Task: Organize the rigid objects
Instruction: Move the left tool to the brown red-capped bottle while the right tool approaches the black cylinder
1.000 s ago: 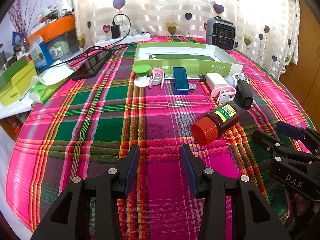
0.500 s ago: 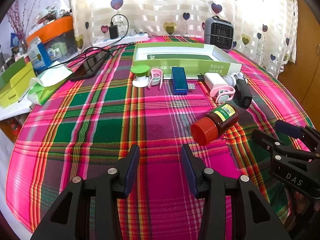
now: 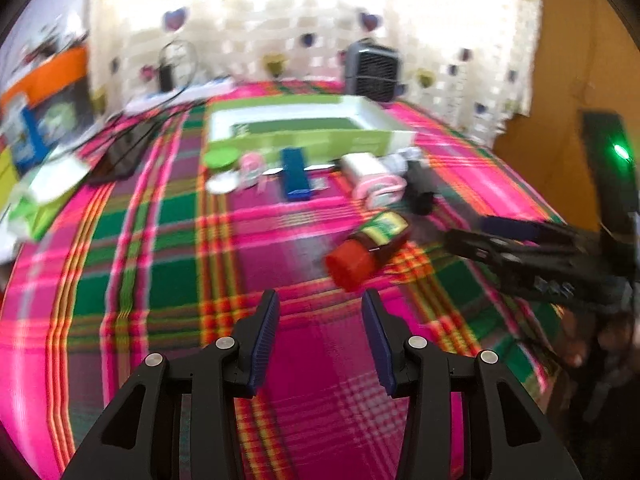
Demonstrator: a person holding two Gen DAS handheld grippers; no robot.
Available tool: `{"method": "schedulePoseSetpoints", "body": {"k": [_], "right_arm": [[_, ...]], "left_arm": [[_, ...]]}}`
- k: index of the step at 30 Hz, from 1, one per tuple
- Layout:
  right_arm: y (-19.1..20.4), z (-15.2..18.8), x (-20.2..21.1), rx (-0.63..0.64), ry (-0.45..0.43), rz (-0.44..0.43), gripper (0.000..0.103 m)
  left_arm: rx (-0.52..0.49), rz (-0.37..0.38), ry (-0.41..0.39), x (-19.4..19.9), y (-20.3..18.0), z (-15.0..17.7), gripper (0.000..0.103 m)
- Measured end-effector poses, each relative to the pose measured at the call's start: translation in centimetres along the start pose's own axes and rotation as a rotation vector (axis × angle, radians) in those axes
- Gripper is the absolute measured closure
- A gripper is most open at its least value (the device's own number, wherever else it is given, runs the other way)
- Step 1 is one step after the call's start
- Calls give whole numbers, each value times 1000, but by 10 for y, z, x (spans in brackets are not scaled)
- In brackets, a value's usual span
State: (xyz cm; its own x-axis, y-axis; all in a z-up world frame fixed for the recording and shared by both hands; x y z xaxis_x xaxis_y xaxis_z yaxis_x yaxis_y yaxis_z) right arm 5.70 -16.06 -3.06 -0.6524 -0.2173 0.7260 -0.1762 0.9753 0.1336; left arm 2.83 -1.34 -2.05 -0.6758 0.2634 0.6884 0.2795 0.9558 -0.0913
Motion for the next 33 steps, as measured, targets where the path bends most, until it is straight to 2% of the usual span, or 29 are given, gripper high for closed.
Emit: {"method": "schedulePoseSetpoints", "body": {"k": [5, 11, 16, 23, 30, 33], "right_arm": [[4, -13, -5, -12, -5, -45, 36], [2, -31, -18, 3, 4, -16, 35], [-1, -40, -29, -5, 20, -16, 35], [-9, -46, -41, -34, 53, -1, 36], [-17, -45, -35, 1, 46, 37, 46], [-15, -46, -34, 30, 41, 37, 57]], "left_arm": [[-69, 33, -4, -2, -14, -7, 62], [-112, 76, 9, -11, -22, -18, 62], [-153, 60, 31, -23, -23, -24, 62], [-179, 101, 55, -34, -29, -31, 62], [-268, 131, 57, -30, -42, -32, 62], [-278, 136, 60, -29, -43, -34, 62]]}}
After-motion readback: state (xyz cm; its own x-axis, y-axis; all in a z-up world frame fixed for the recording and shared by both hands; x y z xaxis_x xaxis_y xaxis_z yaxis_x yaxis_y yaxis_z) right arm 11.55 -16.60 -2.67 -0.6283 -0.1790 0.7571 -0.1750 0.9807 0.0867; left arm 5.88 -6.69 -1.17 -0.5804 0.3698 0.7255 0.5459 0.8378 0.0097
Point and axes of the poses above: each gripper's, at about its wrist camera, not at the fingertips, and x roughly against the way its jaws point, y to its left, z to its underside, the point moved 5 cm from there along -x, roughly the way its jaws point, and after that the axes turned 1 degree about -y, right-handed, at the moved point
